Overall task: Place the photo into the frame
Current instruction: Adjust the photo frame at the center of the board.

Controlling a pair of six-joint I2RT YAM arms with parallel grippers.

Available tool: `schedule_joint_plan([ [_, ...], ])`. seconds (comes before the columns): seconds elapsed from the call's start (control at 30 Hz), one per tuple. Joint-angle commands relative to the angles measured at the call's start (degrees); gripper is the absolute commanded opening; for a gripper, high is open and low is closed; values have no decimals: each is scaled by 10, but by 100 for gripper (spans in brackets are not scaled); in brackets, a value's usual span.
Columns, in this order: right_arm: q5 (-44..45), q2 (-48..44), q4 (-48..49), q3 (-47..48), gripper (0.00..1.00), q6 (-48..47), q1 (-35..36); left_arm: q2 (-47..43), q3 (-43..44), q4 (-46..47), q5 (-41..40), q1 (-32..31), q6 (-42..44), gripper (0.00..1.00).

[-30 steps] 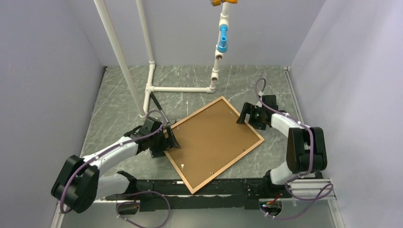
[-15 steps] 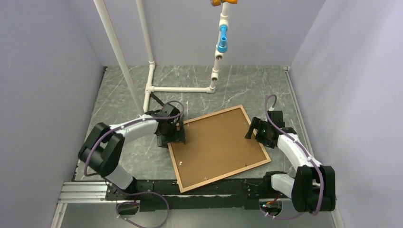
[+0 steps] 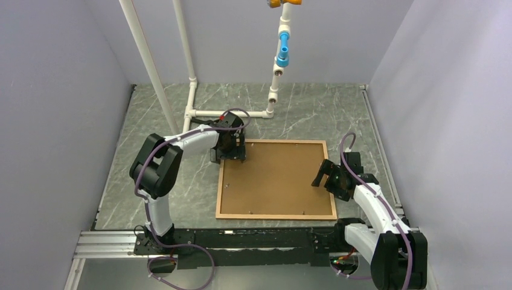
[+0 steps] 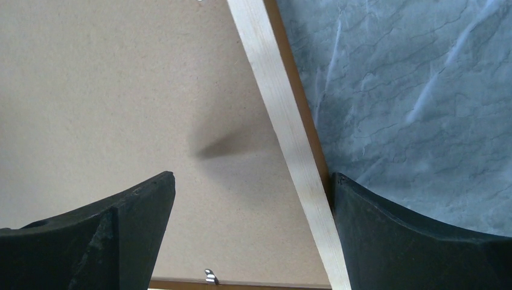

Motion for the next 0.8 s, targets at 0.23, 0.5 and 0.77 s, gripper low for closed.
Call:
schedule_joint_plan([
  [0.23, -133, 14, 22, 48, 100, 59, 19, -109, -34, 50, 28, -27, -23, 99],
  [0.5, -85, 82, 40, 89, 100, 30, 16, -209, -126, 59, 33, -28, -33, 99],
  [0.77, -121, 98, 49, 90, 100, 27, 15, -210, -114, -16, -27, -27, -8, 99],
])
